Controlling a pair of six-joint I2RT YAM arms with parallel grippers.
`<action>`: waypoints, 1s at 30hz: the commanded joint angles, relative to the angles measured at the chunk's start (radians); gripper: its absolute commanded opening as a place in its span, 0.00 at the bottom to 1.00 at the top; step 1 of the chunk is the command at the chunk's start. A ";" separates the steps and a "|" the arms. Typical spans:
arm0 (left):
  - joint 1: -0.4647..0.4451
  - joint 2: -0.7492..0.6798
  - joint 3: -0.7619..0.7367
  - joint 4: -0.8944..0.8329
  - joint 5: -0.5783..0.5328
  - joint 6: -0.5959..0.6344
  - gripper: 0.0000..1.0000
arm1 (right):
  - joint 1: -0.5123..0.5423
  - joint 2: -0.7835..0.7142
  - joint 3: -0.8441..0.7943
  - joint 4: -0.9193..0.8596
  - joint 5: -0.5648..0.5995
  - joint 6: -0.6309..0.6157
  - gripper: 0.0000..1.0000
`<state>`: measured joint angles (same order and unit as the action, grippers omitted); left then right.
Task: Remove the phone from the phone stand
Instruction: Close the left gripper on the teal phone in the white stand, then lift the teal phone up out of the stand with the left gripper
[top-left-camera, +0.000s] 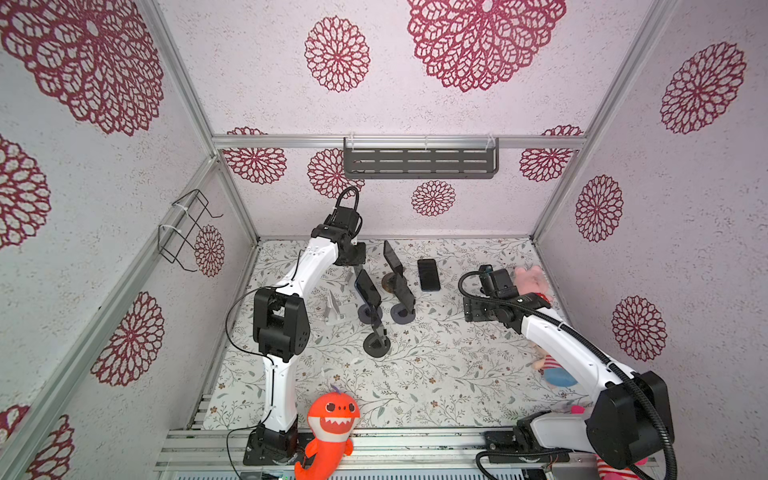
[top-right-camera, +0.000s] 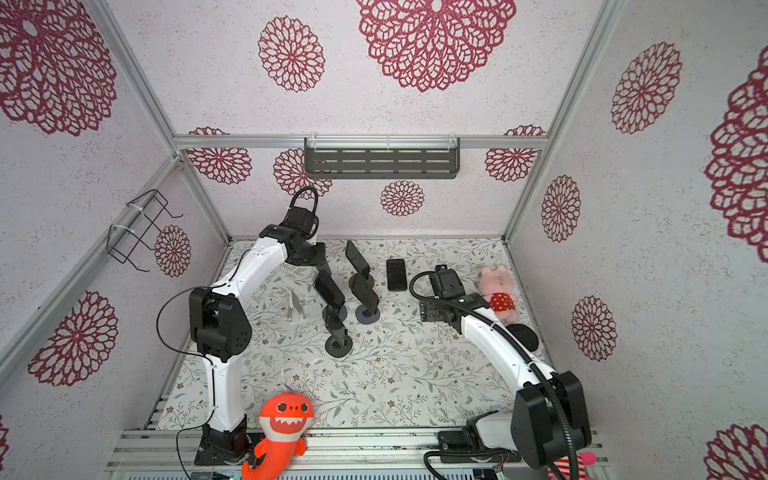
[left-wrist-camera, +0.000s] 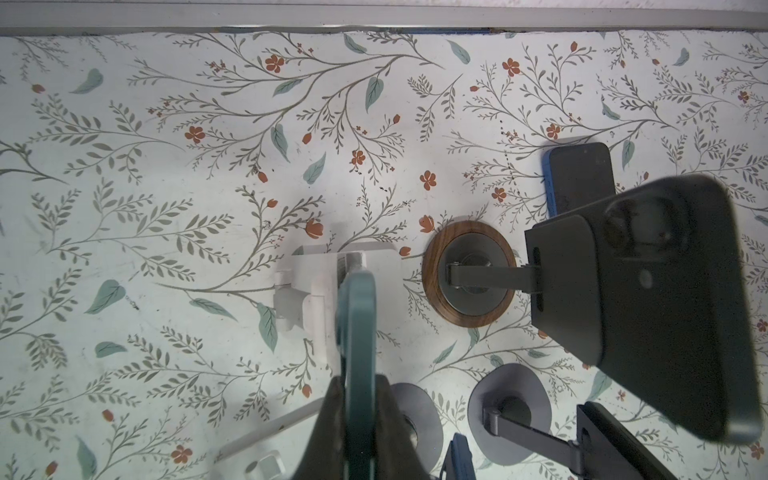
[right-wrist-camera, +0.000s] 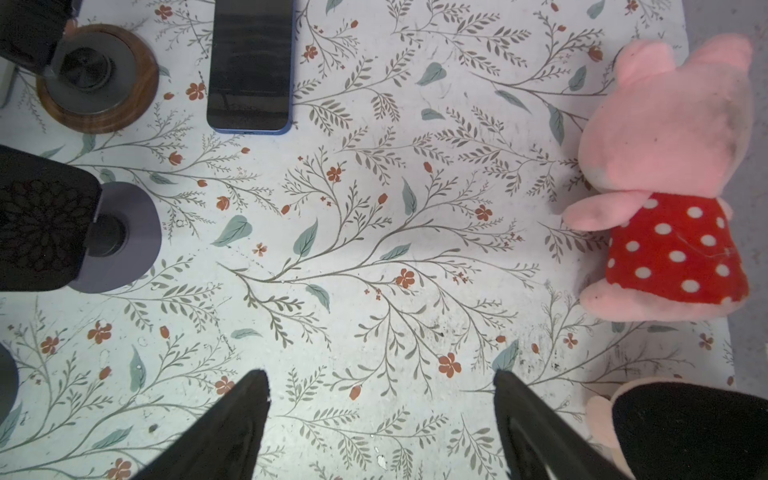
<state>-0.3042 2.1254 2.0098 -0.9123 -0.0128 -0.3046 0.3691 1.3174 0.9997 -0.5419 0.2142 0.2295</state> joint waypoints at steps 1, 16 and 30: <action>0.003 -0.027 0.036 -0.013 -0.022 0.024 0.00 | -0.006 -0.042 0.002 0.016 -0.013 0.005 0.87; 0.043 -0.127 0.138 -0.036 0.009 0.029 0.00 | -0.003 -0.069 0.044 -0.047 -0.101 -0.043 0.89; 0.225 -0.445 -0.001 -0.034 0.214 -0.024 0.00 | 0.049 -0.057 0.128 -0.088 -0.214 -0.100 0.93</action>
<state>-0.1017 1.7073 2.0396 -0.9562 0.1024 -0.3157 0.3904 1.2766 1.0698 -0.6060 0.0364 0.1688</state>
